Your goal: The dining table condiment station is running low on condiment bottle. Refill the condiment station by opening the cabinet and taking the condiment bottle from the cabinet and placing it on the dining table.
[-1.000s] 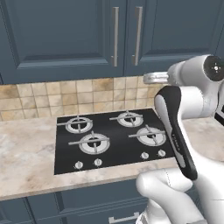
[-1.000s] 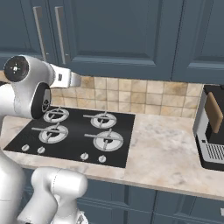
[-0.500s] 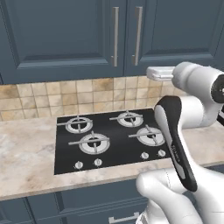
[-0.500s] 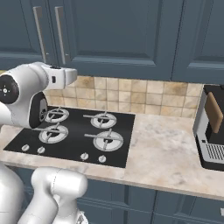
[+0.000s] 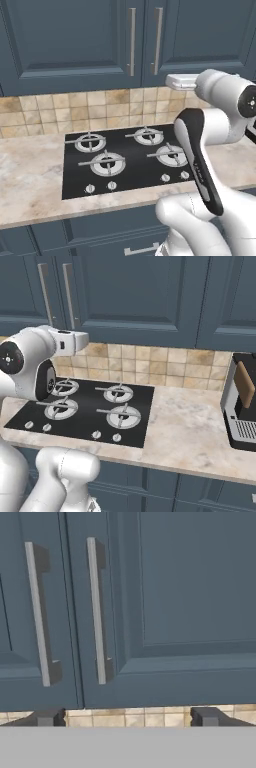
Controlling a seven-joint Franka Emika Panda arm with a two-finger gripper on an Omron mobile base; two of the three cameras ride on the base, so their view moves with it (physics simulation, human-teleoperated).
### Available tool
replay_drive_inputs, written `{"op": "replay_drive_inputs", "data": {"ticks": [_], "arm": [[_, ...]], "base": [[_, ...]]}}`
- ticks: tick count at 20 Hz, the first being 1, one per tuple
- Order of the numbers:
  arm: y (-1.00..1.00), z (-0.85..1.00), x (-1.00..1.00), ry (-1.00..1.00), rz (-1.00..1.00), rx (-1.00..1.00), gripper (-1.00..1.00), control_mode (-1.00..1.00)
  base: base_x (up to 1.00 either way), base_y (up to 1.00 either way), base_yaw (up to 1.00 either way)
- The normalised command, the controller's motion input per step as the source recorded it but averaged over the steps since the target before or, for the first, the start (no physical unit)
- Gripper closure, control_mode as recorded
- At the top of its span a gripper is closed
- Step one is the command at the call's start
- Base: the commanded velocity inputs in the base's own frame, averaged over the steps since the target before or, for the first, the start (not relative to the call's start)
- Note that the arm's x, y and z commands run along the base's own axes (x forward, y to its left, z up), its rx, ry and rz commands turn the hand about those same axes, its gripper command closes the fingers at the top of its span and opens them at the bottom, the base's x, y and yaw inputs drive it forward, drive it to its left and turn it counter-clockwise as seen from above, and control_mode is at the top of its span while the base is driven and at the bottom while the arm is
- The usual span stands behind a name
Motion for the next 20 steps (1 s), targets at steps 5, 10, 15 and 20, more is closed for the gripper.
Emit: {"op": "replay_drive_inputs", "data": {"ticks": [5, 10, 15, 20], "arm": [[0.13, 0.24, 0.29, 0.0, 0.0, 0.0, -1.0, -1.0], [0.2, 0.26, 0.55, 0.02, 0.0, 0.0, -1.0, -1.0], [0.27, 0.33, 0.67, 0.05, -0.02, -0.01, -1.0, -1.0], [0.16, 0.39, 0.52, 0.01, -0.03, -0.03, -1.0, -1.0]], "base": [[0.0, 0.0, 0.0], [0.0, 0.0, 0.0], [0.0, 0.0, 0.0], [0.0, 0.0, 0.0]]}}
